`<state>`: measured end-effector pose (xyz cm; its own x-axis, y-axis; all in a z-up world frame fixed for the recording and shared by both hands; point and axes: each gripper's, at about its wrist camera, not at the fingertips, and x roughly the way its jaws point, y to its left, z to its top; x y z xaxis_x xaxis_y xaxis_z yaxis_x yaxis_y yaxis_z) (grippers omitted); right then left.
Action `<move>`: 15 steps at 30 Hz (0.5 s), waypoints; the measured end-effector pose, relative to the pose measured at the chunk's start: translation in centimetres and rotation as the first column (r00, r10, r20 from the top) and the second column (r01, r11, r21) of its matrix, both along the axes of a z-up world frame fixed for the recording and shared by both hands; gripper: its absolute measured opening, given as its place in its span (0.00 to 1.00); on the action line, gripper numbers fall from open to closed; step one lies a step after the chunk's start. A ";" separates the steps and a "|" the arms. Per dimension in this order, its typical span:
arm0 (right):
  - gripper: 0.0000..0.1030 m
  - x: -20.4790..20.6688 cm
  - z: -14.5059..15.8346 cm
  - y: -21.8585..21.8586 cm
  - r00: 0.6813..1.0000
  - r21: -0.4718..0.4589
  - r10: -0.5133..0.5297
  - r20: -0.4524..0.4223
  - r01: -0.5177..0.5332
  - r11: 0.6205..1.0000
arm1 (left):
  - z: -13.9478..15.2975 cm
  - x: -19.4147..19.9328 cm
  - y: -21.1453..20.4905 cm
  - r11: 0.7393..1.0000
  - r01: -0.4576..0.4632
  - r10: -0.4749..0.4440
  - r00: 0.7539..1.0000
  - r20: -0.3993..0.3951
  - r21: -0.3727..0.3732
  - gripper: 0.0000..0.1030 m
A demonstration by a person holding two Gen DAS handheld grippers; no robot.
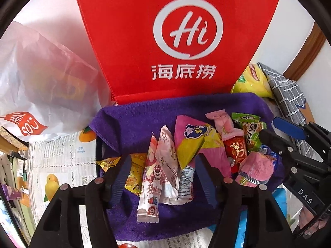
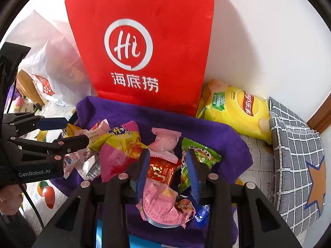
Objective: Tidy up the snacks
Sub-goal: 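Withdraw both tools back from the towel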
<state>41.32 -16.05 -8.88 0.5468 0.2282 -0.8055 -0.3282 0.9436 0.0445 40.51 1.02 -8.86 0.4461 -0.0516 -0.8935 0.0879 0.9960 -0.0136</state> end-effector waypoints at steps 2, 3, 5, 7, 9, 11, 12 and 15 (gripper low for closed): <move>0.49 -0.2 0.6 -0.1 1.000 0.014 -0.005 0.007 0.005 1.000 | 0.5 -0.2 0.2 1.000 -0.004 0.004 1.000 0.008 -0.003 0.62; 0.49 -0.3 0.9 -0.2 1.000 0.020 -0.007 0.011 0.007 1.000 | 0.7 -0.3 0.2 1.000 -0.005 0.005 1.000 0.011 -0.004 0.62; 0.50 -0.7 1.7 -0.3 1.000 0.024 -0.019 0.018 0.019 1.000 | 1.3 -0.8 0.3 1.000 -0.007 0.007 1.000 0.023 -0.002 0.62; 0.53 -1.2 2.7 -0.4 0.999 0.031 -0.037 0.028 0.036 0.999 | 1.9 -1.2 0.4 1.000 -0.007 0.007 0.999 0.041 0.002 0.62; 0.55 -1.9 3.6 -0.5 0.998 0.033 -0.060 0.022 0.060 0.998 | 2.5 -1.8 0.1 1.000 -0.003 0.001 0.998 0.063 0.027 0.62; 0.56 -3.4 4.9 -0.4 0.998 0.054 -0.048 0.031 0.047 0.997 | 3.4 -2.6 -0.1 0.999 -0.001 -0.002 0.996 0.088 0.039 0.62; 0.61 -4.1 5.5 -0.3 0.999 0.072 -0.037 0.039 0.034 0.997 | 4.0 -3.3 -0.1 1.000 -0.001 -0.002 0.995 0.103 0.030 0.62; 0.65 -6.4 6.8 -0.5 0.998 0.096 -0.032 0.055 0.027 0.995 | 5.0 -5.2 0.0 1.000 0.004 -0.003 0.992 0.130 -0.011 0.62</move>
